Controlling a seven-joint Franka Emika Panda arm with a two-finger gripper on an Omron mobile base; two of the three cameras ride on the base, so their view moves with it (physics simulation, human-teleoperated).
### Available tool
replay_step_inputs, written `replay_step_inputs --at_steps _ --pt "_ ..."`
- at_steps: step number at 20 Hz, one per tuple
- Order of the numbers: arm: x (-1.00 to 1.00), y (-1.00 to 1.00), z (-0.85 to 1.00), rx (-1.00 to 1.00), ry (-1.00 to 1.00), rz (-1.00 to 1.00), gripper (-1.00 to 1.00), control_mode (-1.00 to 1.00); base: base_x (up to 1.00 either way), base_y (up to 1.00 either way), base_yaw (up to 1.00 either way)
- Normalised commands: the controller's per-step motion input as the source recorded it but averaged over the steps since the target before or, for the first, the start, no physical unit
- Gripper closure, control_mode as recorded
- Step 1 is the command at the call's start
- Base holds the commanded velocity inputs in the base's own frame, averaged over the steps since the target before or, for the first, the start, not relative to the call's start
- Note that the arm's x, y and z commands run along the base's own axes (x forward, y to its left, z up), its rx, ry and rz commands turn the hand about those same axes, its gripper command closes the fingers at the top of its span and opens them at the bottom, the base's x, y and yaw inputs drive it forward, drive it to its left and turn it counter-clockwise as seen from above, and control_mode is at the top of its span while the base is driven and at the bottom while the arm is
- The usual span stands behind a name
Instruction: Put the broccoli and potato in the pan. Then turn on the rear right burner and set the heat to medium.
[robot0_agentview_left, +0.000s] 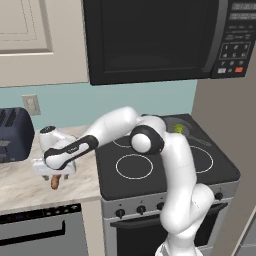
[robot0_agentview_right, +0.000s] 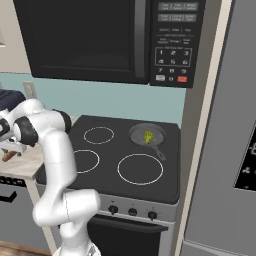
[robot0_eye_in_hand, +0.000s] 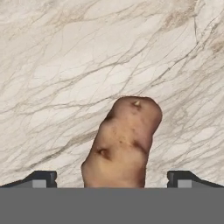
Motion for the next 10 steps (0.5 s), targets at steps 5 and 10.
replay_step_inputs --at_steps 5,10 --pt "0.01 0.05 -0.1 0.0 0.0 0.0 -1.0 -1.0 0.0 0.0 0.0" --pt "0.0 0.02 -0.02 0.0 0.0 0.0 -1.0 -1.0 0.0 0.0 0.0"
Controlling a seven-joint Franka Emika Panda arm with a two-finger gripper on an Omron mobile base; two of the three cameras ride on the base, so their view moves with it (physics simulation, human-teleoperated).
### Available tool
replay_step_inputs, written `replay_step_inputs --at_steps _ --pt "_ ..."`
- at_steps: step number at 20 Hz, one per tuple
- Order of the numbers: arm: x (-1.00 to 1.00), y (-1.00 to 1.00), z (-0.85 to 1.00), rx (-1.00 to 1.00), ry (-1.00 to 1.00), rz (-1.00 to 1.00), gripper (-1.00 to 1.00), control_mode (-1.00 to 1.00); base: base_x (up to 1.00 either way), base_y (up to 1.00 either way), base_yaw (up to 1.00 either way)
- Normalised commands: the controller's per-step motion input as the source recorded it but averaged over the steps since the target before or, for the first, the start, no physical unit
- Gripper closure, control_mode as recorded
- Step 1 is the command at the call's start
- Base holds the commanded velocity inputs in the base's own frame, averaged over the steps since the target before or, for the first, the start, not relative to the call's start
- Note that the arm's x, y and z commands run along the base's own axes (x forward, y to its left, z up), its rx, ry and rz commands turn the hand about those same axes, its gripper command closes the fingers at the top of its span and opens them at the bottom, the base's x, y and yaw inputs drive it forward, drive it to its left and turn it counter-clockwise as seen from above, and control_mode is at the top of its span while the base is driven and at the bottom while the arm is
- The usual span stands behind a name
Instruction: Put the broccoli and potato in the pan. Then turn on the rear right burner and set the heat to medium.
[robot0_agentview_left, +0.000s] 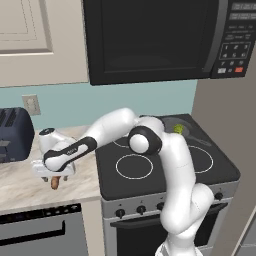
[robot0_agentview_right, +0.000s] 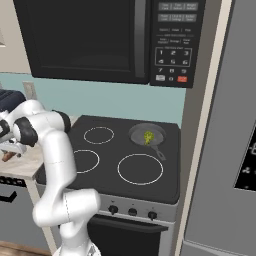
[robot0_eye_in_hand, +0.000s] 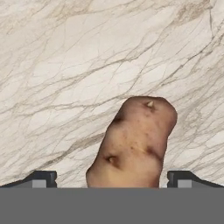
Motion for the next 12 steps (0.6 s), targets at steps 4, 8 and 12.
replay_step_inputs --at_steps 4,8,12 --pt "0.0 0.0 0.0 0.0 0.0 0.0 1.0 -1.0 0.0 0.0 0.0" --pt "0.0 0.0 0.0 0.0 0.0 0.0 1.0 -1.0 0.0 0.0 0.0" --pt "0.0 0.0 0.0 0.0 0.0 0.0 1.0 -1.0 0.0 0.0 0.0"
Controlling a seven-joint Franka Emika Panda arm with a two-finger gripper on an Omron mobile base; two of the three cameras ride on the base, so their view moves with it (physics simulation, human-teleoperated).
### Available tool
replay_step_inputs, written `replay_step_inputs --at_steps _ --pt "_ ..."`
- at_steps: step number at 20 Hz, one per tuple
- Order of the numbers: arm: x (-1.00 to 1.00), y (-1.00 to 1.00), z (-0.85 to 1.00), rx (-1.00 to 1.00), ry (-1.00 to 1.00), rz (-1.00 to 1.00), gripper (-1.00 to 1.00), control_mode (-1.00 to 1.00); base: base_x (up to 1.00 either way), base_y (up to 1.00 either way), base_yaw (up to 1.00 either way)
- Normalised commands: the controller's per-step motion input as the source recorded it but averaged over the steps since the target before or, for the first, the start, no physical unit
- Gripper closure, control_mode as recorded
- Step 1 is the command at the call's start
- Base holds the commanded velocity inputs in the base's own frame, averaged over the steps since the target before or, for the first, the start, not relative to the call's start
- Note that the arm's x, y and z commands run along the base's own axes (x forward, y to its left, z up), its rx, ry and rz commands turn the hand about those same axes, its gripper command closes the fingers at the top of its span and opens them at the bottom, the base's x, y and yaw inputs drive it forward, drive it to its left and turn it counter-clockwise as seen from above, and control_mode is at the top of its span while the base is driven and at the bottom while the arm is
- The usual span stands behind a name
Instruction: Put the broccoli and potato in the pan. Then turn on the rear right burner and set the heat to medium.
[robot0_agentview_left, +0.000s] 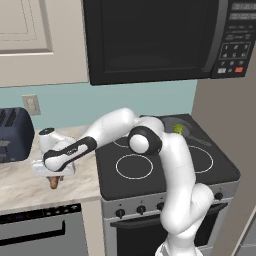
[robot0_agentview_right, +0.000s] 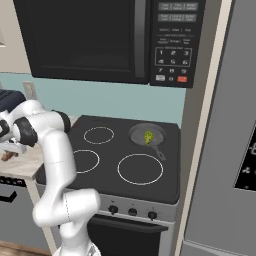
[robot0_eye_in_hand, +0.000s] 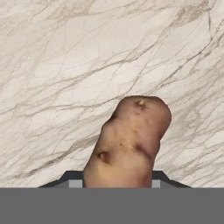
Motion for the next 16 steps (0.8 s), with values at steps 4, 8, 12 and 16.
replay_step_inputs --at_steps 4,8,12,16 --pt "0.0 0.0 0.0 0.0 0.0 0.0 1.0 -1.0 0.0 0.0 0.0" --pt "0.0 -0.02 0.01 0.0 -0.01 0.0 1.0 -1.0 0.0 0.0 0.0" --pt "-0.16 -0.21 0.4 0.0 -0.13 0.01 1.0 -1.0 0.0 0.0 0.0" --pt "-0.38 -0.29 0.71 0.0 -0.15 0.03 1.0 -1.0 0.0 0.0 0.0"
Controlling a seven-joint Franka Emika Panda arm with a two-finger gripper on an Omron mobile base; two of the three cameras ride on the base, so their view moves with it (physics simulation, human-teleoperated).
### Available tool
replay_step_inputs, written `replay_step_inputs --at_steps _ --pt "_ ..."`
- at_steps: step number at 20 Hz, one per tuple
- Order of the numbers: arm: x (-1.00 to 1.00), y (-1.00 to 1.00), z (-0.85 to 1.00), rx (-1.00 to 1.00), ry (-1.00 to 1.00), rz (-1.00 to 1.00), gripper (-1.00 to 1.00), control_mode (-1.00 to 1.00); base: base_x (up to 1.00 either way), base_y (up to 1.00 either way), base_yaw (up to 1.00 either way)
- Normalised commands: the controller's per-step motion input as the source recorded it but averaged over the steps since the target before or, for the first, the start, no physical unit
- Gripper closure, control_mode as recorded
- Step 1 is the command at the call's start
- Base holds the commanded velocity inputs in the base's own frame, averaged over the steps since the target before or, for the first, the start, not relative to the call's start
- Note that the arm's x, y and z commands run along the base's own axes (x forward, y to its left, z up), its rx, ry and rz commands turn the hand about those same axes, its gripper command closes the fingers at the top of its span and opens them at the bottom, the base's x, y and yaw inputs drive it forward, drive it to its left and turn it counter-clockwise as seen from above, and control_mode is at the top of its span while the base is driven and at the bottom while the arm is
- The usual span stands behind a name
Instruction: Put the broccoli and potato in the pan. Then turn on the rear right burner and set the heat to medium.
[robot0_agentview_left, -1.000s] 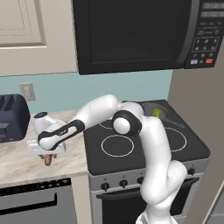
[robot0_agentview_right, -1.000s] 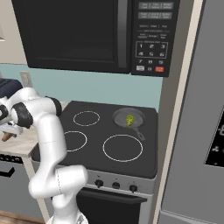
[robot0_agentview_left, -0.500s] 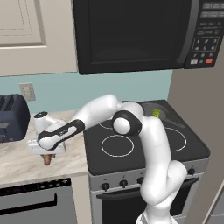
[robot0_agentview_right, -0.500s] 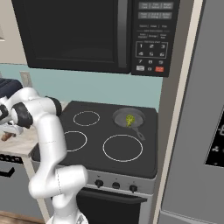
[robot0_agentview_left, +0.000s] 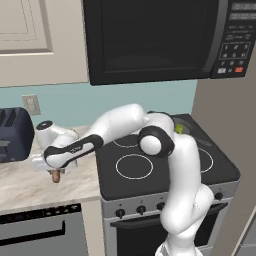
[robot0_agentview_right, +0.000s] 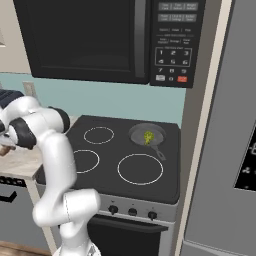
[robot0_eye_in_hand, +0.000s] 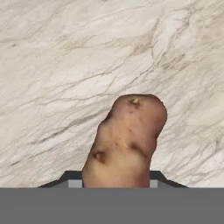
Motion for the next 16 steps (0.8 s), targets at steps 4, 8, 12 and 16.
replay_step_inputs --at_steps 4,8,12,16 --pt "-0.4 -0.34 0.67 0.0 -0.12 0.04 1.0 -1.0 0.0 0.0 0.0" --pt "-0.39 -0.43 0.55 0.0 -0.09 0.08 1.0 -1.0 0.0 0.0 0.0" --pt "-0.24 -0.56 0.35 0.0 -0.07 0.08 1.0 -1.0 0.0 0.0 0.0" --pt "-0.17 -0.66 0.31 0.0 -0.02 0.07 1.0 -1.0 0.0 0.0 0.0"
